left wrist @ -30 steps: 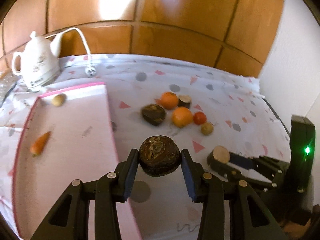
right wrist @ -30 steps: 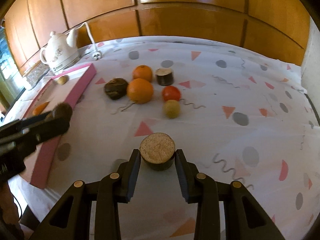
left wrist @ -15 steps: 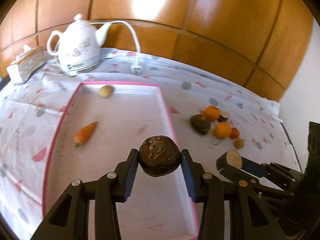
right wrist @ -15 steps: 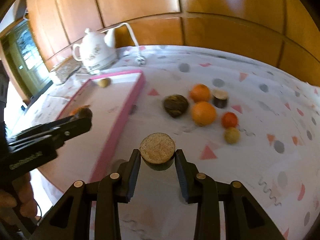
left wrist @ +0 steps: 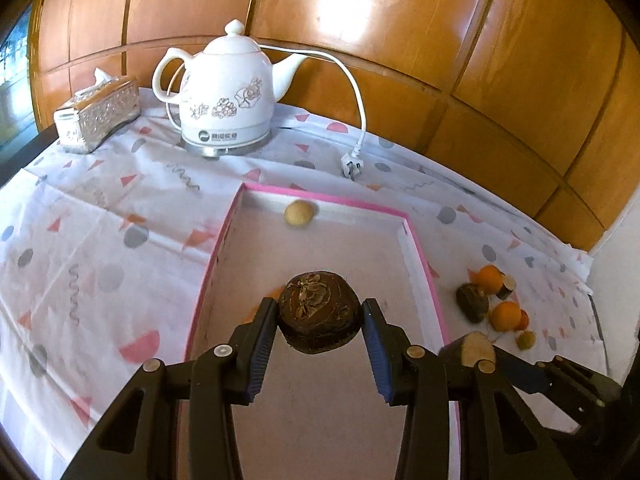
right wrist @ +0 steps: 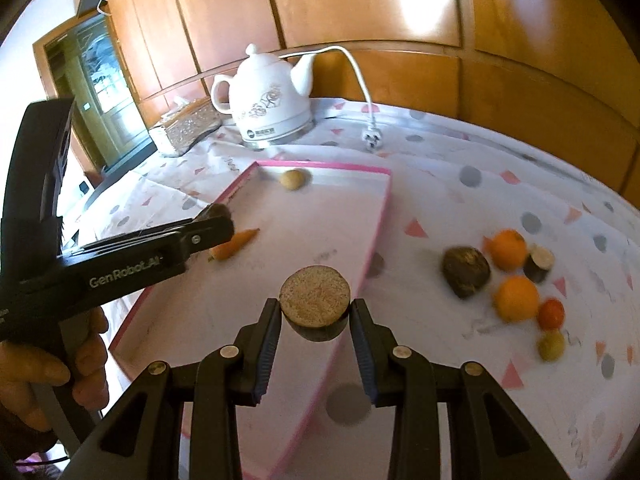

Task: Organize fruits
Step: 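Carry the tuber with the left tool while the right tool carries the log slice into the tray, releasing both, then grasp the pale yellow round fruit with the right tool, then grasp the large orange with the left tool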

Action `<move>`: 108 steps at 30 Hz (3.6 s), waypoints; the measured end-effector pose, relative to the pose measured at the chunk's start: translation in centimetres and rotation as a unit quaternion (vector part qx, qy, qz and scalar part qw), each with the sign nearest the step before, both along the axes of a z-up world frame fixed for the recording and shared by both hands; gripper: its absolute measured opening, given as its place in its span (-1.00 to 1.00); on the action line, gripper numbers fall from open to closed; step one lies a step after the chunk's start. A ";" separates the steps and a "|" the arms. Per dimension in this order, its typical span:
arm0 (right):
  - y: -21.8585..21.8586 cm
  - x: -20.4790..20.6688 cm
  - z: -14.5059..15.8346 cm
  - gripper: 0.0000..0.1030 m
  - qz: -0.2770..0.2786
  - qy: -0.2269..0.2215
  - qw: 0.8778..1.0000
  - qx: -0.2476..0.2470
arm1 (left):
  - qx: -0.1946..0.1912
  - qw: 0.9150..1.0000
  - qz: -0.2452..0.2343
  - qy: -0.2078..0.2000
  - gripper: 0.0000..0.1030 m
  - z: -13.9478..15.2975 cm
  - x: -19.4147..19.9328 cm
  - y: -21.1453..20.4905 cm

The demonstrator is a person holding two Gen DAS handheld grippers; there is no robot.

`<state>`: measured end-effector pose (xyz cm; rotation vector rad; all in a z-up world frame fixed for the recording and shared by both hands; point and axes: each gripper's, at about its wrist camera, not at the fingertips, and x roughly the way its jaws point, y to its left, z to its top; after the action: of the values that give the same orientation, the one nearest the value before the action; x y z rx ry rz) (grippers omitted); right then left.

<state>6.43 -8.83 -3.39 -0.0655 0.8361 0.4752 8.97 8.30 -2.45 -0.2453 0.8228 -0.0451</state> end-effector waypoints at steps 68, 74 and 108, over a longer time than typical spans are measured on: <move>-17.1 -0.6 -4.2 -0.26 -0.263 0.042 0.964 0.013 | 0.020 0.988 -0.152 0.015 0.06 -1.4 -5.1 -10.6; -17.2 1.4 -4.6 -0.26 -0.260 0.043 0.965 0.002 | 0.021 0.986 -0.162 0.020 0.06 -1.5 -4.7 -11.6; -19.1 0.1 -5.3 -0.53 -0.227 0.034 0.973 -0.020 | -0.017 0.978 -0.190 0.084 -0.03 -3.9 5.2 -22.6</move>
<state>6.51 -27.94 -8.68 0.1042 0.8963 0.0288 14.19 -14.27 -6.33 -0.1206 1.0294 -0.4025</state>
